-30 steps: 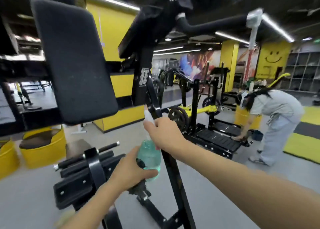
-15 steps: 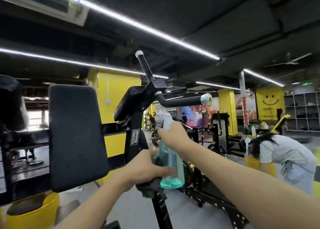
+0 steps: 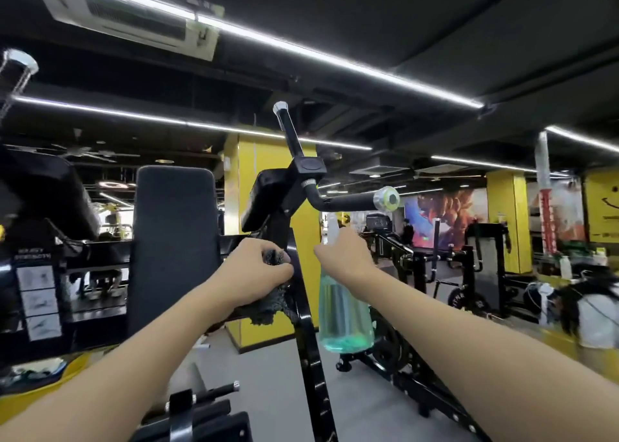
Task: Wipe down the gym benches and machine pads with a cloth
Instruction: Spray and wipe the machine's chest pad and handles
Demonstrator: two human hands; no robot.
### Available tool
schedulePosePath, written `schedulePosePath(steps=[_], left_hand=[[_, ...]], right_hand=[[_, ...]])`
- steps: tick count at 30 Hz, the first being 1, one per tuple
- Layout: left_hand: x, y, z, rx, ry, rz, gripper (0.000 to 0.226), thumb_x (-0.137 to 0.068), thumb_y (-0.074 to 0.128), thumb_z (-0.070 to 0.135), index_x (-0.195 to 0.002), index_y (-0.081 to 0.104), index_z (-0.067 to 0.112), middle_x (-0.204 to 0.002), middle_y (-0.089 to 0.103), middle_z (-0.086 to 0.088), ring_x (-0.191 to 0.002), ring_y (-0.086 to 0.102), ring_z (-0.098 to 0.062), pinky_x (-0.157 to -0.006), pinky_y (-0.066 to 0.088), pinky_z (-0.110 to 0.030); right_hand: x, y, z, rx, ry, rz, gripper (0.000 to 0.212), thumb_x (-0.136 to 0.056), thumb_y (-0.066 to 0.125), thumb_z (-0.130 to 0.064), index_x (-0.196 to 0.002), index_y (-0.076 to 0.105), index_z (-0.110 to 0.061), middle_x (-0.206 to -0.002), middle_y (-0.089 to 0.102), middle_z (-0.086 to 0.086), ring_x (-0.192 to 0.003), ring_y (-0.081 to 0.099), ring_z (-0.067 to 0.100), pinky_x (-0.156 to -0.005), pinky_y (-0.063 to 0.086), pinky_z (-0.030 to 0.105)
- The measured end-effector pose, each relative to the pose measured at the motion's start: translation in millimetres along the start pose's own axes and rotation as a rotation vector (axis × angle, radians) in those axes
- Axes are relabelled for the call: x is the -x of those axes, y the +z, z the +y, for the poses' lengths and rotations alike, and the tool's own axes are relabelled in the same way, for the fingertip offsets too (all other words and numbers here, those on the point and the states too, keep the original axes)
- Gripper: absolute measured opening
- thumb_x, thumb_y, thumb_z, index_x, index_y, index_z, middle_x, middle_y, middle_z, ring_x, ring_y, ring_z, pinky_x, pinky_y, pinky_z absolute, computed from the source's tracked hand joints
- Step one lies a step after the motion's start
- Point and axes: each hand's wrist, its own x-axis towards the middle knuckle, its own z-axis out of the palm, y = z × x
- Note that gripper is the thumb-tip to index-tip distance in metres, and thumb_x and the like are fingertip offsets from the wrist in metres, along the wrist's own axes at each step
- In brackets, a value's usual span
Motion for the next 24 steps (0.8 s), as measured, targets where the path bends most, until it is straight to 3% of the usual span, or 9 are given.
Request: schedulePosePath(steps=[2,4,7,10,12,15,17,19,24], left_hand=[[-1.0,2.4,9.8,-0.011,0.005,0.002,0.011,-0.088,0.067,0.018,-0.091,0.074,0.009,-0.069,0.065,-0.001,-0.063,0.052,-0.016,-0.061,0.043,-0.027],[-3.3,7.3,22.4,-0.027,0.022,0.005,0.014,-0.088,0.065,0.016,-0.093,0.072,0.005,-0.068,0.063,-0.002,-0.062,0.05,-0.016,-0.06,0.043,-0.028],[-6.8,17.7,41.9,-0.053,0.07,0.0,0.021,-0.088,0.064,0.014,-0.093,0.067,-0.006,-0.075,0.054,-0.01,-0.064,0.046,-0.017,-0.06,0.04,-0.027],[-13.8,29.6,58.8,-0.099,0.139,0.032,0.005,-0.086,0.063,0.015,-0.084,0.063,0.011,-0.083,0.051,-0.008,-0.071,0.044,-0.017,-0.066,0.038,-0.029],[-17.7,39.2,67.4,-0.103,0.167,0.049,0.008,-0.085,0.064,0.019,-0.093,0.061,0.016,-0.098,0.058,-0.005,-0.083,0.054,-0.019,-0.078,0.047,-0.032],[-22.9,51.1,80.7,-0.189,0.149,0.049,0.044,-0.087,0.066,0.023,-0.129,0.057,0.016,-0.132,0.054,-0.004,-0.111,0.057,-0.024,-0.093,0.05,-0.039],[-32.1,57.5,88.4,-0.215,0.167,0.079,0.051,-0.087,0.067,0.023,-0.135,0.051,0.017,-0.13,0.056,-0.005,-0.101,0.06,-0.022,-0.08,0.049,-0.034],[-42.8,62.0,93.2,-0.245,0.193,0.129,0.054,-0.086,0.067,0.021,-0.136,0.048,0.018,-0.121,0.057,-0.003,-0.093,0.059,-0.019,-0.07,0.045,-0.028],[-76.6,93.7,101.6,-0.326,0.183,0.201,0.063,-0.085,0.068,0.018,-0.143,0.043,0.023,-0.126,0.054,0.0,-0.098,0.058,-0.018,-0.069,0.04,-0.022]], right_hand=[[7.1,-10.1,7.5,0.002,-0.014,0.034,0.019,-0.084,0.055,-0.024,-0.086,0.041,-0.011,-0.084,0.054,0.006,-0.079,0.057,0.026,-0.069,0.048,0.039],[13.1,-21.8,14.6,0.031,-0.028,0.081,0.03,-0.074,0.05,-0.029,-0.094,0.043,-0.008,-0.081,0.056,0.005,-0.075,0.059,0.027,-0.061,0.047,0.035],[22.5,-38.5,22.1,-0.007,-0.064,0.119,0.027,-0.068,0.049,-0.03,-0.089,0.05,-0.013,-0.075,0.055,0.004,-0.068,0.056,0.026,-0.056,0.041,0.032],[37.1,-54.2,25.3,-0.121,-0.081,0.128,0.018,-0.069,0.052,-0.029,-0.076,0.047,-0.014,-0.072,0.056,0.006,-0.07,0.064,0.028,-0.059,0.045,0.037],[43.7,-61.9,32.2,-0.165,-0.075,0.07,0.016,-0.072,0.055,-0.02,-0.067,0.042,-0.013,-0.063,0.05,0.005,-0.063,0.067,0.027,-0.058,0.041,0.036],[42.5,-69.0,47.7,-0.211,0.012,-0.016,0.021,-0.061,0.058,-0.025,-0.068,0.045,-0.011,-0.065,0.05,0.007,-0.07,0.072,0.035,-0.056,0.045,0.041],[34.3,-73.9,61.2,-0.246,0.027,-0.054,0.025,-0.062,0.061,-0.025,-0.074,0.048,-0.007,-0.068,0.05,0.008,-0.07,0.073,0.034,-0.054,0.048,0.043],[23.5,-79.9,72.0,-0.295,0.021,-0.094,0.018,-0.075,0.061,-0.015,-0.076,0.046,-0.005,-0.067,0.045,0.008,-0.063,0.073,0.029,-0.052,0.044,0.037],[-26.3,-98.2,117.7,-0.349,-0.092,-0.203,0.028,-0.083,0.062,-0.013,-0.097,0.053,0.009,-0.08,0.043,0.012,-0.06,0.072,0.027,-0.063,0.042,0.034]])
